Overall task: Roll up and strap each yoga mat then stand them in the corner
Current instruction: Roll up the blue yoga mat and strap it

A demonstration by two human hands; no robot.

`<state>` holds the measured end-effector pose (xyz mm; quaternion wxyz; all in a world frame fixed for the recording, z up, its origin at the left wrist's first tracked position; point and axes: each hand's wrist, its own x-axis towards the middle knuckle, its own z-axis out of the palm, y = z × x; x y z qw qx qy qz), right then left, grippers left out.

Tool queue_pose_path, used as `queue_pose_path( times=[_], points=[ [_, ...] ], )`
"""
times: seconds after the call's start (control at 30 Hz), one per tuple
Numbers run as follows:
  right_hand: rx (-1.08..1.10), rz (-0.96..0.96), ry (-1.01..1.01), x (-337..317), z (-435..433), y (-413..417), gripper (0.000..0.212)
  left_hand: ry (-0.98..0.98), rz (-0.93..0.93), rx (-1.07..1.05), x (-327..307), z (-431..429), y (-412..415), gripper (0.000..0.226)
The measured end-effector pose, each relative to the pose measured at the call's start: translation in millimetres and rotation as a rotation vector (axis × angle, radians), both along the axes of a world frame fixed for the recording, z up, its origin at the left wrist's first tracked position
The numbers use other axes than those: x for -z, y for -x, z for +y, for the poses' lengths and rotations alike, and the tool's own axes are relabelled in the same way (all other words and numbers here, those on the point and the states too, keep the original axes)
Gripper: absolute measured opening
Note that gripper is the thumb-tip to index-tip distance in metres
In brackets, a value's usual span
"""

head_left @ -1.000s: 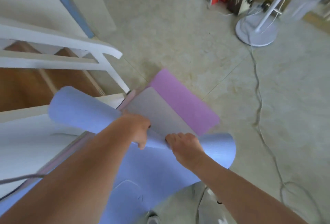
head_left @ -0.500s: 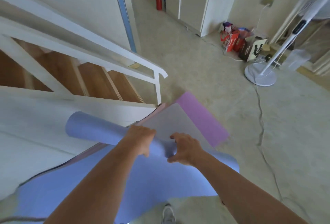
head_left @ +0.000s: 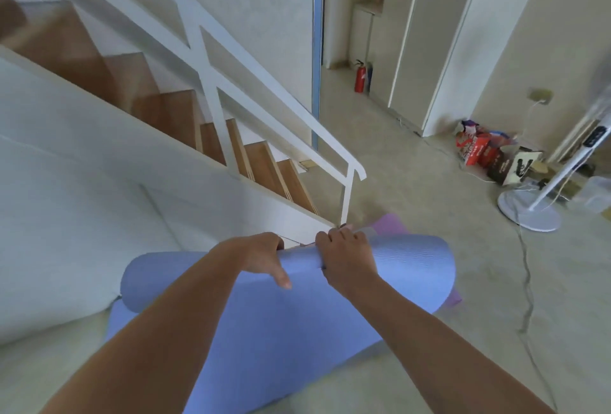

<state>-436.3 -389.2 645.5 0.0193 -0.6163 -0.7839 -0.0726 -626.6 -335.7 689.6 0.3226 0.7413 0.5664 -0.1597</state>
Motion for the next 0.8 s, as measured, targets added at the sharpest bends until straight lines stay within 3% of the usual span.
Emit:
queue_pose_path(
  times=[0.07, 0.2, 0.3, 0.43, 0.6, 0.8],
  points=[
    [0.038, -0.015, 0.006, -3.1, -10.4, 22.9, 0.044, -0.095, 0.023, 0.048, -2.8, -4.7, 17.8, 0.052],
    [0.197, 0.059, 0.090, -2.4, -21.0, 77.1, 0.058, -0.522, 0.127, 0.196, 8.8, -5.4, 50.8, 0.042],
    [0.309, 0.157, 0.001, 4.7, -25.8, 130.2, 0.057, -0.730, 0.148, 0.222, 20.0, -6.0, 85.7, 0.035],
    [0.390, 0.197, -0.137, 8.1, -26.3, 189.4, 0.057, -0.801, 0.083, 0.308, 34.9, -7.3, 137.4, 0.033],
    [0.399, 0.132, -0.118, 8.3, -44.5, 221.3, 0.057, -0.819, -0.007, 0.523, 37.9, -11.7, 182.6, 0.042],
    [0.426, 0.084, -0.112, 9.3, -57.0, 233.7, 0.051, -0.978, -0.093, 0.527, 55.2, -27.5, 198.9, 0.055]
  ],
)
